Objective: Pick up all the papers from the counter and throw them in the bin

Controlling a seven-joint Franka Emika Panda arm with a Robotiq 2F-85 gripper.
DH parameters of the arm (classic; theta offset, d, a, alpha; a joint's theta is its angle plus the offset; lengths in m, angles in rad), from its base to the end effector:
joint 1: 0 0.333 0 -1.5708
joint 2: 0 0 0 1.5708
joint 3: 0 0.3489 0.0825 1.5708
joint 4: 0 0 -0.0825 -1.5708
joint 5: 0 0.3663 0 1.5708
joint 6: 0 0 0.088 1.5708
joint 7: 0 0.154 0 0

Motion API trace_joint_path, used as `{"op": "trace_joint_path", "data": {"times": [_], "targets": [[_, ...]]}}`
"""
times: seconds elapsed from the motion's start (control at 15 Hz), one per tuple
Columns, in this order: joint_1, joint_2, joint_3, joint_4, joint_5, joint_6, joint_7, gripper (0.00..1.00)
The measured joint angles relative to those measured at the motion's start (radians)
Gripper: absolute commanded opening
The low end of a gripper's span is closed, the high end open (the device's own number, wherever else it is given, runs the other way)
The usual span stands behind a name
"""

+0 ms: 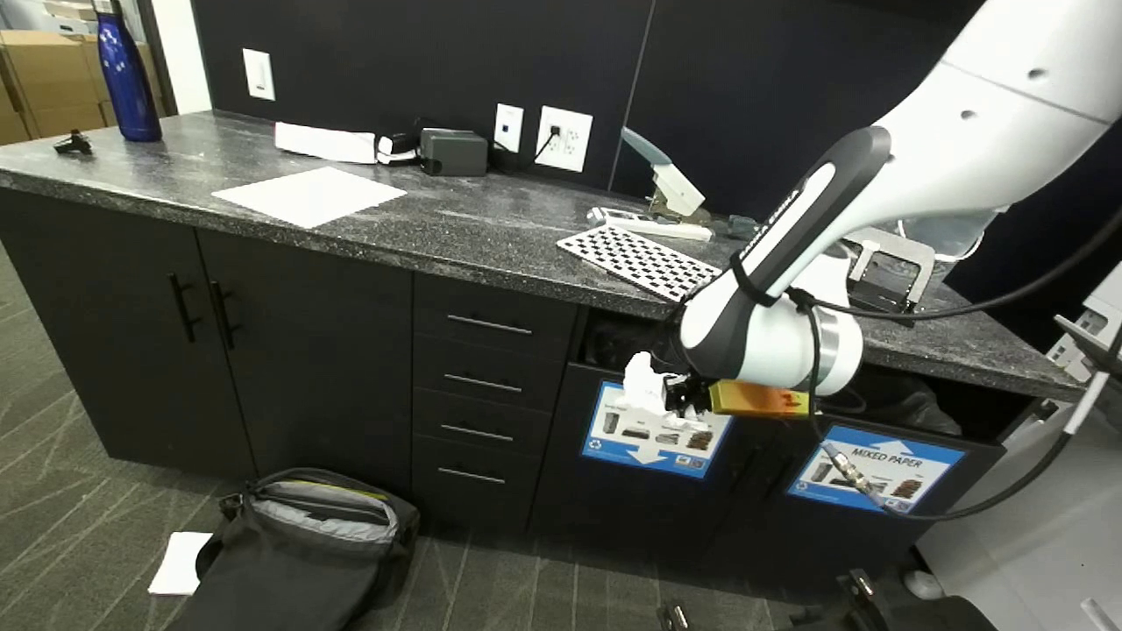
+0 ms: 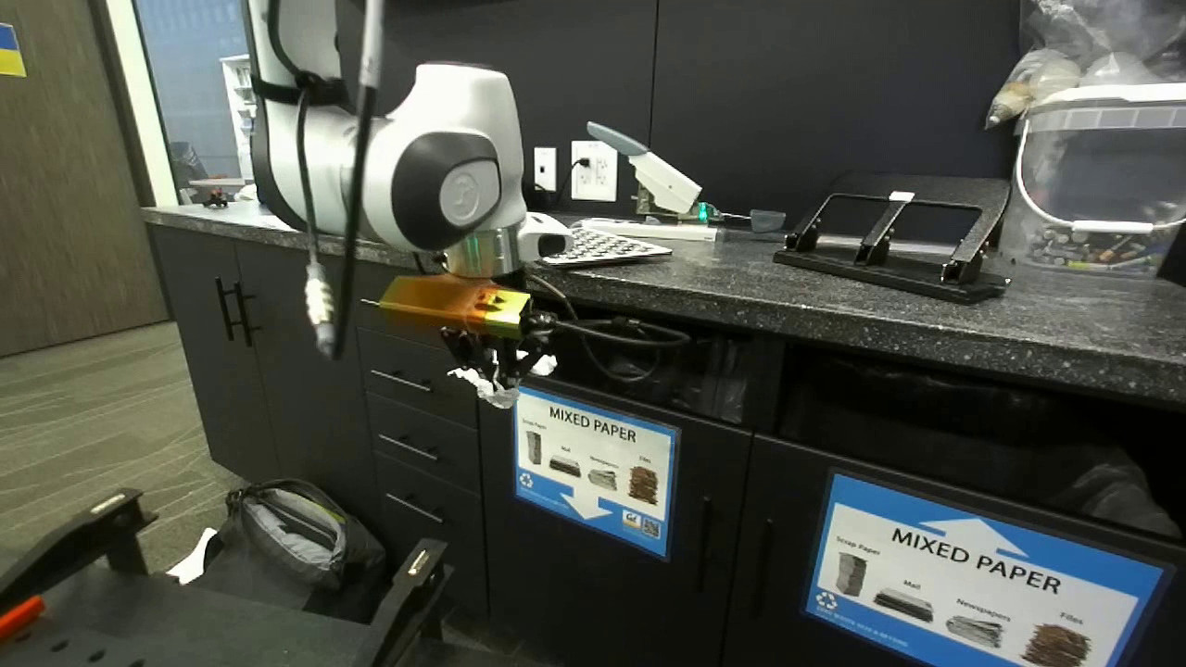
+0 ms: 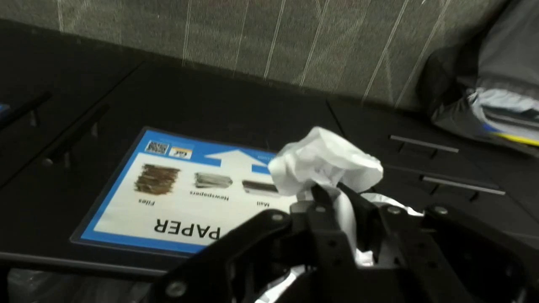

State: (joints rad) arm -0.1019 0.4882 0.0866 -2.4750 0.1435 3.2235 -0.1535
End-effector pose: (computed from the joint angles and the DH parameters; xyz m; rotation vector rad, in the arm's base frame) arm 0.5064 -0.0190 0.1306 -3.0908 0.0336 -0.4063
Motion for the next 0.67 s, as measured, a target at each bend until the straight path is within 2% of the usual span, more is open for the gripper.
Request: {"op": "trace_joint_path", "data": {"times": [0.13, 0.33, 0.67], "targets": [[-0.032, 0.107, 0.012, 0.050, -0.027, 0.162, 0.027, 0.08], [-0.046, 0.262, -0.009, 0.142, -0.083, 0.373, 0.072, 0.08], [-0.043, 0.421, -0.051, 0.300, -0.102, 0.607, 0.119, 0.08]]}}
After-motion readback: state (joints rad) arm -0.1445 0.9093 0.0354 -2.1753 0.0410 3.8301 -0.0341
